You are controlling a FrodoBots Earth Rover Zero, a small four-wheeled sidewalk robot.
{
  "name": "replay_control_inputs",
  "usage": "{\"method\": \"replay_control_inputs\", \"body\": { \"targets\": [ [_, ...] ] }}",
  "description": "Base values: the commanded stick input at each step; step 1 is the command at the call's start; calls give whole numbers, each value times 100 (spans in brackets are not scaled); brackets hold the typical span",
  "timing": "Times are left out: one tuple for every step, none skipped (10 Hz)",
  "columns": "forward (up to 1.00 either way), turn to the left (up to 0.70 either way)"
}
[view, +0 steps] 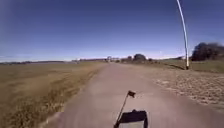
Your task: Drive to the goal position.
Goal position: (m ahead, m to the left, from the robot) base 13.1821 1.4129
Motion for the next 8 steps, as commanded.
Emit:
{"method": "replay_control_inputs", "body": {
  "targets": [
    [100, 0],
    [100, 0],
    [100, 0],
    [100, 0],
    [100, 0],
    [100, 0],
    [100, 0],
    [100, 0]
  ]
}}
